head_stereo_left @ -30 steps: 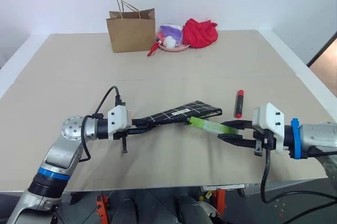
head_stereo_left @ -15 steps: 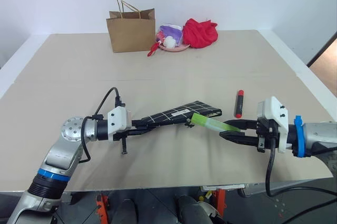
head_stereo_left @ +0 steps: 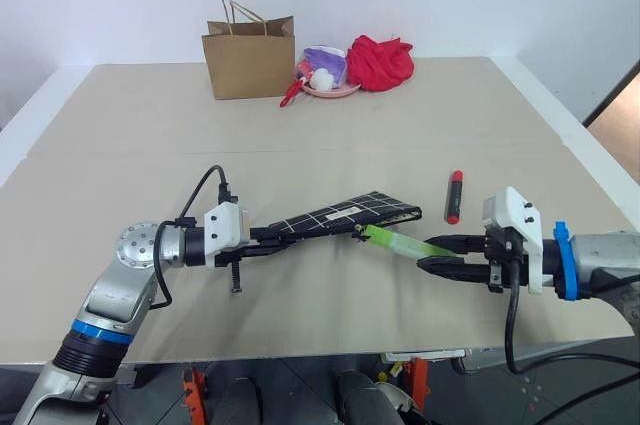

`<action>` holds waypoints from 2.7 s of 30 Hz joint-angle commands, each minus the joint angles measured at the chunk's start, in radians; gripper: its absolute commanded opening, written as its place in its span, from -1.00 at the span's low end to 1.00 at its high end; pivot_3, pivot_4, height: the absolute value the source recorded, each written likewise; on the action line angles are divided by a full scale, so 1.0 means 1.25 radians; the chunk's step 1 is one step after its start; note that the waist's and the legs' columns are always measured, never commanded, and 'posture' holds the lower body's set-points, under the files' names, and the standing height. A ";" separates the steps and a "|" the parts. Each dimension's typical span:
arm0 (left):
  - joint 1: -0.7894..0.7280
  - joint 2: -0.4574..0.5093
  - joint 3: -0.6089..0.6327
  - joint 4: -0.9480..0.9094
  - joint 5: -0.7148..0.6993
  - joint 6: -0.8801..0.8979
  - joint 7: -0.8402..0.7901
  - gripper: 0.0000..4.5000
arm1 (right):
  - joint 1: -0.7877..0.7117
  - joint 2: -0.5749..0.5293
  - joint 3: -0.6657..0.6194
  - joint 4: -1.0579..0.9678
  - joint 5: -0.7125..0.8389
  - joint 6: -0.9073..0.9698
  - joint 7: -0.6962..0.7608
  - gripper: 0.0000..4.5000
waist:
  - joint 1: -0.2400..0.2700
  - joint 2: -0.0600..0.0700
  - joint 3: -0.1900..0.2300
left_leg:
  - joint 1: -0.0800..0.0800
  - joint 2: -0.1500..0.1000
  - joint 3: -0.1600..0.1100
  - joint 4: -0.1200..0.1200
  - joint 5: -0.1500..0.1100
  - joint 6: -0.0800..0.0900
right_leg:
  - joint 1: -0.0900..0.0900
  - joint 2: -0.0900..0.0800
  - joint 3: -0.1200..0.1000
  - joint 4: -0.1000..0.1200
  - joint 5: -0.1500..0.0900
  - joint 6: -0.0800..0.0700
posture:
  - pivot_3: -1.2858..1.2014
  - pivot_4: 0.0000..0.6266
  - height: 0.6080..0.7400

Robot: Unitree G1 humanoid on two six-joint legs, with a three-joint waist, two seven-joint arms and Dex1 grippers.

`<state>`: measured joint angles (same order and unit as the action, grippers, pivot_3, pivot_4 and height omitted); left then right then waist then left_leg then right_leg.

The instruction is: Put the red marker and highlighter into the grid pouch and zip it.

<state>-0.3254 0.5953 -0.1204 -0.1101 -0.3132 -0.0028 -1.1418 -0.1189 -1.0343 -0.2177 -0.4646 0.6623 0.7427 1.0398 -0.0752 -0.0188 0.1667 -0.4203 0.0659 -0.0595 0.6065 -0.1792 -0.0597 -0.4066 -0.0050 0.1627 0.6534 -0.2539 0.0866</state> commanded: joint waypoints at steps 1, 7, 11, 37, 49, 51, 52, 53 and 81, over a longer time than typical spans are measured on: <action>0.005 -0.001 0.003 -0.030 -0.001 -0.018 0.005 -1.00 | -0.021 -0.012 -0.012 0.004 0.014 0.014 0.002 -0.52 | 0.000 0.000 0.000 | 0.000 0.000 0.000 0.000 0.000 0.000 | 0.000 0.000 0.000 0.000 0.000 0.000 | 0.03 -0.52 1.00; 0.009 -0.001 0.003 -0.029 0.002 -0.022 0.005 -1.00 | -0.044 -0.008 -0.018 0.018 0.023 0.032 0.000 -0.52 | 0.000 0.000 0.000 | 0.000 0.000 0.000 0.000 0.000 0.000 | 0.000 0.000 0.000 0.000 0.000 0.000 | 0.03 -0.52 1.00; 0.009 -0.002 0.002 -0.029 0.002 -0.023 0.006 -1.00 | -0.048 -0.008 -0.019 0.023 0.023 0.038 0.002 -0.52 | 0.000 0.000 0.000 | 0.000 0.000 0.000 0.000 0.000 0.000 | 0.000 0.000 0.000 0.000 0.000 0.000 | 0.03 -0.52 1.00; 0.018 -0.007 -0.008 -0.023 0.001 -0.041 0.008 -1.00 | -0.248 -0.018 0.116 0.092 0.062 0.246 0.001 -0.52 | 0.000 0.000 0.000 | 0.000 0.000 0.000 0.000 0.000 0.000 | 0.000 0.000 0.000 0.000 0.000 0.000 | 0.03 -0.52 1.00; 0.027 -0.004 -0.005 -0.033 -0.001 -0.033 0.014 -1.00 | -0.267 -0.029 0.155 0.164 -0.023 0.192 -0.007 -0.52 | 0.000 0.000 0.000 | -0.001 0.000 0.000 0.000 0.000 0.000 | -0.001 0.000 0.000 0.000 0.000 0.000 | 0.03 -0.52 1.00; 0.027 -0.002 -0.006 -0.034 -0.002 -0.032 0.014 -1.00 | -0.267 -0.029 0.154 0.170 -0.030 0.182 -0.001 -0.52 | 0.000 0.000 0.000 | -0.001 0.000 0.000 0.000 0.000 0.000 | -0.001 0.000 0.000 0.000 0.000 0.000 | 0.03 -0.52 1.00; 0.026 -0.001 -0.006 -0.035 -0.003 -0.031 0.014 -1.00 | -0.267 -0.031 0.158 0.173 -0.039 0.171 0.005 -0.52 | 0.000 0.000 0.000 | -0.001 0.000 0.000 0.000 0.000 0.000 | -0.001 0.000 0.000 0.000 0.000 0.000 | 0.03 -0.52 1.00; 0.024 -0.001 -0.006 -0.035 -0.004 -0.029 0.014 -1.00 | -0.269 -0.031 0.161 0.176 -0.044 0.162 0.010 -0.52 | 0.000 0.000 0.000 | -0.001 0.000 0.000 0.000 0.000 0.000 | -0.001 0.000 0.000 0.000 0.000 0.000 | 0.03 -0.52 1.00; 0.020 -0.014 -0.011 -0.019 0.001 -0.040 0.008 -1.00 | -0.426 0.103 0.278 0.190 -0.078 0.234 -0.030 0.69 | 0.000 0.001 0.000 | -0.001 0.000 0.000 0.000 0.000 0.000 | -0.001 0.000 -0.001 0.000 0.000 0.000 | 0.03 -0.52 1.00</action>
<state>-0.3036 0.5750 -0.1517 -0.1082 -0.3049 -0.0369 -1.1390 -0.6421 -0.8871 0.1826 -0.1962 0.5541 1.0531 0.9875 -0.0755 -0.0181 0.1671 -0.4221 0.0660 -0.0598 0.6061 -0.1793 -0.0596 -0.4082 -0.0050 0.1621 0.6534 -0.2544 0.0870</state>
